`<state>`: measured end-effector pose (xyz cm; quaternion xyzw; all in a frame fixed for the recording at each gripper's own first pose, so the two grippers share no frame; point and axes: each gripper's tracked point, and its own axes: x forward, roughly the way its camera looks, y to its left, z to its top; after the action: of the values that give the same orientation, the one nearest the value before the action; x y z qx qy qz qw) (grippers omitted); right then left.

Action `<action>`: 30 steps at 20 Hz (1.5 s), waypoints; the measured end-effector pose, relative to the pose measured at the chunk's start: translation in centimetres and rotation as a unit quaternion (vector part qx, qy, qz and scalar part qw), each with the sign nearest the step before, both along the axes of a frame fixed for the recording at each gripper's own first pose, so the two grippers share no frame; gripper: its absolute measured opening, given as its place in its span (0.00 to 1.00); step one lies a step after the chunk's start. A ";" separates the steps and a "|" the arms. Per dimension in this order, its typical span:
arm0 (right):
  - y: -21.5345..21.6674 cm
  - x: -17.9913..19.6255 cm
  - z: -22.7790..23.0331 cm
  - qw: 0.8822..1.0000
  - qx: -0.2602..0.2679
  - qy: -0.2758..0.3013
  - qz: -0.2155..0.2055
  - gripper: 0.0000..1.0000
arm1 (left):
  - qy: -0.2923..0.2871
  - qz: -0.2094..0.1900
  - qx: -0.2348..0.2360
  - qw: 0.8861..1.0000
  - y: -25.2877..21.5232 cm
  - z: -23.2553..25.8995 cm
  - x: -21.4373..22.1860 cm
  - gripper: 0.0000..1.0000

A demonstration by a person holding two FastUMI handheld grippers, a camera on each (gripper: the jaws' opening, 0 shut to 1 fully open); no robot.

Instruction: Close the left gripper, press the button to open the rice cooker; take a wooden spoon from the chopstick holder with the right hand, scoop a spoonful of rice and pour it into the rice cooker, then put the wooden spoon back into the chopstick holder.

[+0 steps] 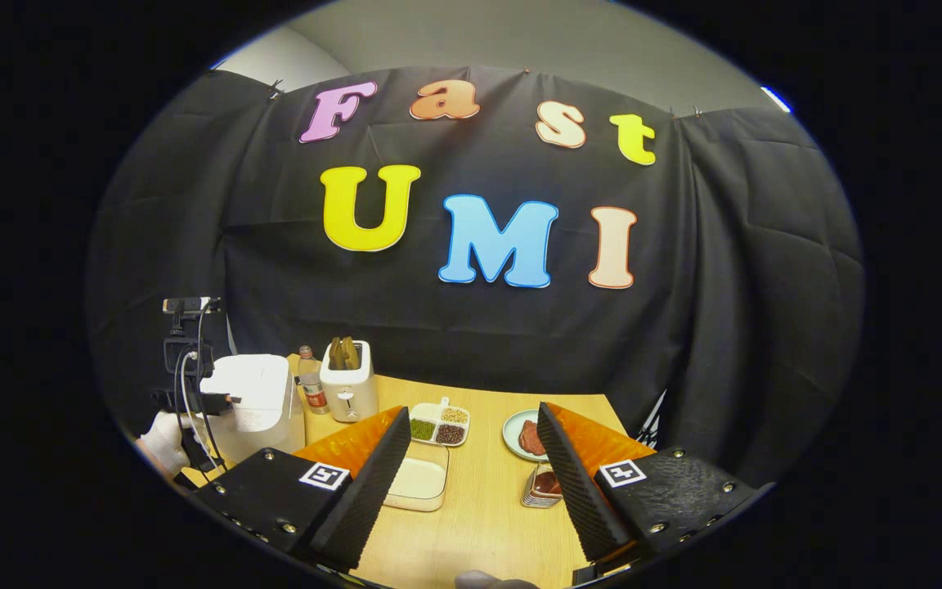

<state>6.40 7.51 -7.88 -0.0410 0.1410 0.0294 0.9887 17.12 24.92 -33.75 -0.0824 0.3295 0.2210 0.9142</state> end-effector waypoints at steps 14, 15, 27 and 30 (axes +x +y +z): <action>1.0 -0.2 -1.8 0.999 0.035 0.032 0.017 0.96 | 0.052 -0.016 -0.005 0.998 -0.2 0.0 0.0 0.10; 1.2 -0.2 -1.8 0.999 0.038 0.031 0.018 0.95 | 0.047 -0.015 -0.029 0.998 -0.2 -0.2 0.6 0.09; 0.9 -0.3 -0.7 0.998 0.050 -0.015 0.025 0.95 | -0.097 -0.004 0.105 0.990 1.9 9.0 2.4 0.10; 0.3 -0.6 -0.7 0.998 0.052 -0.027 0.020 0.95 | -0.194 -0.011 0.160 0.968 1.1 17.1 2.2 0.10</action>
<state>5.84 7.79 -8.55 0.0064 0.1113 0.0557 0.9922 19.36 26.07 -16.65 0.0274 0.1072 0.2408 0.9643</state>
